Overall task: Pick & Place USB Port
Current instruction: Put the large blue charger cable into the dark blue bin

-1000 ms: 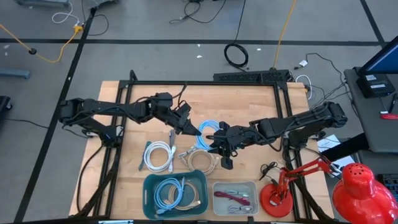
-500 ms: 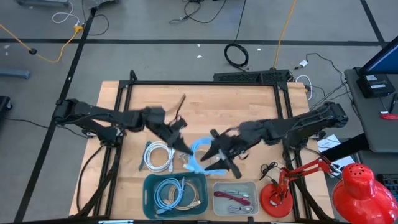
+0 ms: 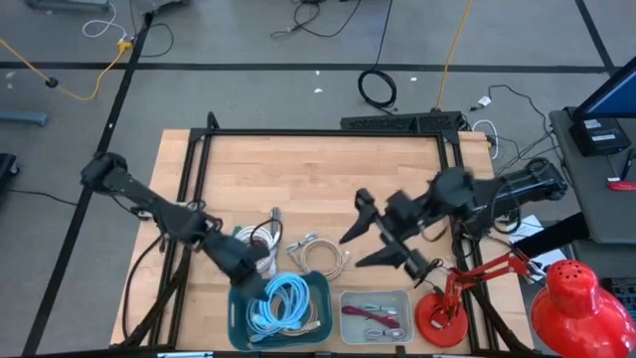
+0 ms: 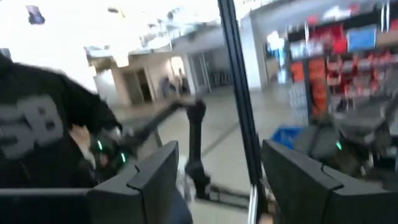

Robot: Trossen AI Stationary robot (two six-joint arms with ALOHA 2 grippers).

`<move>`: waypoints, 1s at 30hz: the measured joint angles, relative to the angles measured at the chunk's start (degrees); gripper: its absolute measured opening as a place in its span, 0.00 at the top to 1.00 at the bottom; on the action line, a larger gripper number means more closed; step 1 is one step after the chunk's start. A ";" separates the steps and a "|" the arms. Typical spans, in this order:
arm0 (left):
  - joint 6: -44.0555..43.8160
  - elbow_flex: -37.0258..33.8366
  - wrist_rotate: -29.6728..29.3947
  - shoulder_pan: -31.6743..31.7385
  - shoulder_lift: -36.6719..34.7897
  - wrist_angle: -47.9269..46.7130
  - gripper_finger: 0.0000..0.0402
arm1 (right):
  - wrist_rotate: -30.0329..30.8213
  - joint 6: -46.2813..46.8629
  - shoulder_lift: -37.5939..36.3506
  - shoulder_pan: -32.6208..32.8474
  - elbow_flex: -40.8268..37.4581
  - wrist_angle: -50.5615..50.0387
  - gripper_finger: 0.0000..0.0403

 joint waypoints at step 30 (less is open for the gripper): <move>0.26 -0.16 4.93 0.01 9.84 12.73 0.93 | 12.24 4.68 1.44 -2.39 -10.99 -10.61 0.48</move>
